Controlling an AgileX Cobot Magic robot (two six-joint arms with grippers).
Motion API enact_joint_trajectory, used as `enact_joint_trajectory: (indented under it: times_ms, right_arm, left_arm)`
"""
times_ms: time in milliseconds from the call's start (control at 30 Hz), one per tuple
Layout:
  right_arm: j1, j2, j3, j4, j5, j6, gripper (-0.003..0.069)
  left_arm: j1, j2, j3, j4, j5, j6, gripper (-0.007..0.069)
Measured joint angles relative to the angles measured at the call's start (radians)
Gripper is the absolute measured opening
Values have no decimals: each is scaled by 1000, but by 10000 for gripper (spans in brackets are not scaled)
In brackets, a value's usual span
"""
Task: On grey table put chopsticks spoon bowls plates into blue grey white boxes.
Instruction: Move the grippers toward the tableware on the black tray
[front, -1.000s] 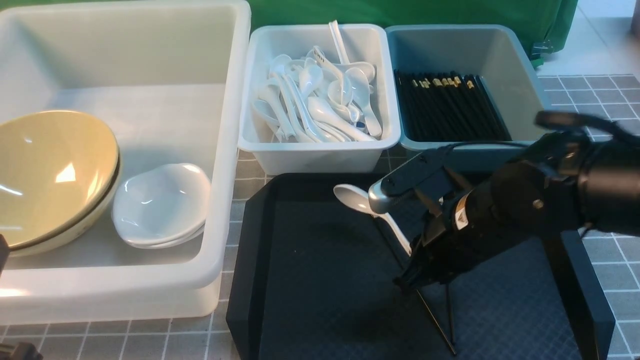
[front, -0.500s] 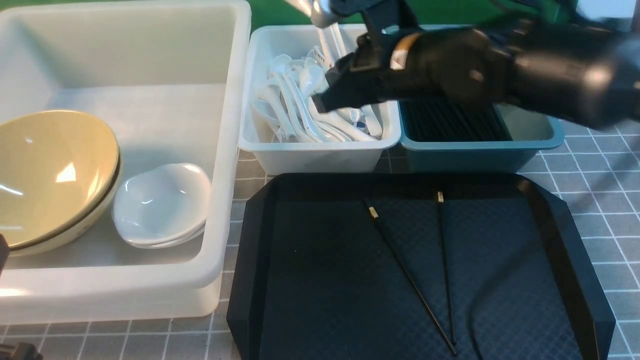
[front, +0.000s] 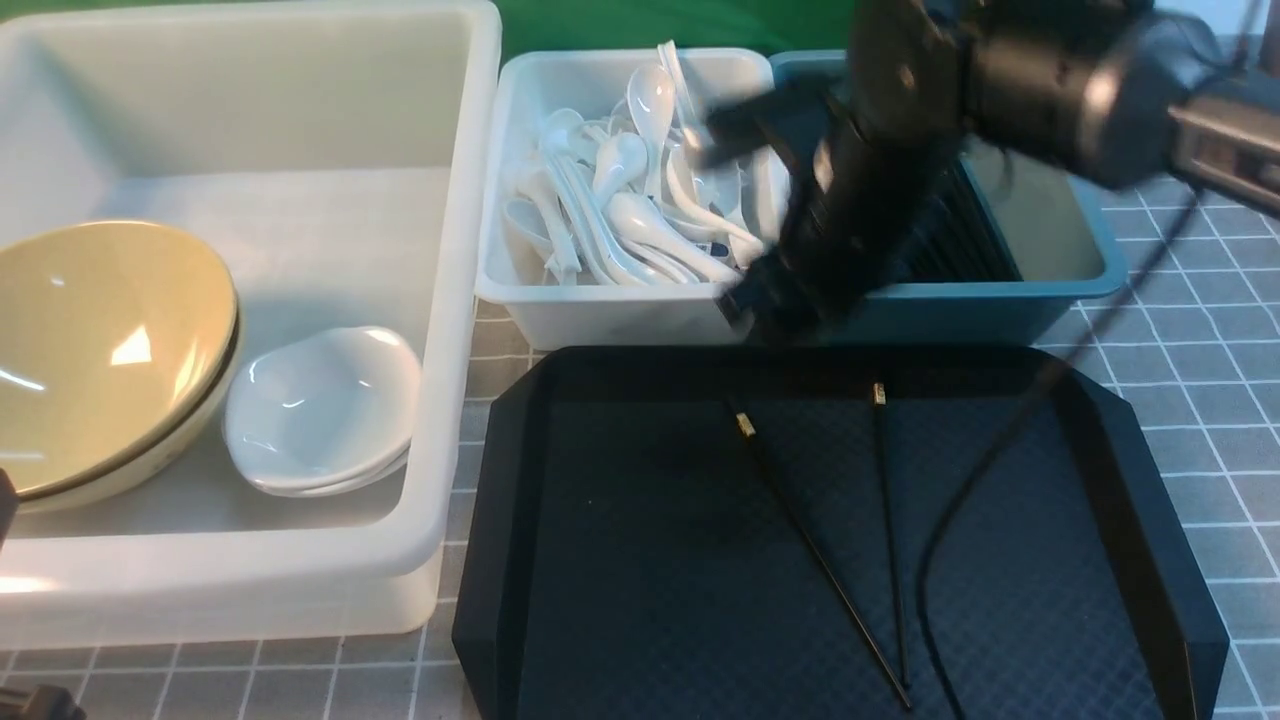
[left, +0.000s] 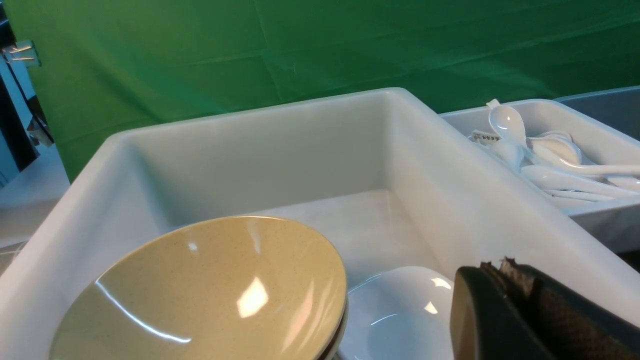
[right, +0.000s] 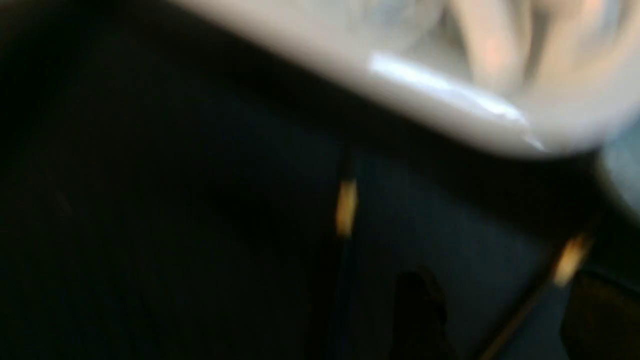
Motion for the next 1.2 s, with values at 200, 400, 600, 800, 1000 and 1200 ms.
enact_joint_trajectory:
  times_ms: [200,400,600,800,1000,1200]
  right_arm:
    - [-10,-119,432,0,-241,105,412]
    - [-22,-121,504,51,-415,131,412]
    - [-20,-96,465,284,-455,-57,414]
    - [36,-88,455,439,-450,-251,414]
    - [114,-63,447,408,-490,-328,409]
    - [157,-26,426,272,-531,-346,274]
  left_arm:
    - [0,0,0,0,-7,0,-10]
    - [0,0,1,0,-8,0,-10]
    - [0,0,6,0,-8,0,-10]
    - [0,0,8,0,-8,0,-10]
    - [0,0,8,0,-8,0,-10]
    - [0,0,8,0,-8,0,-10]
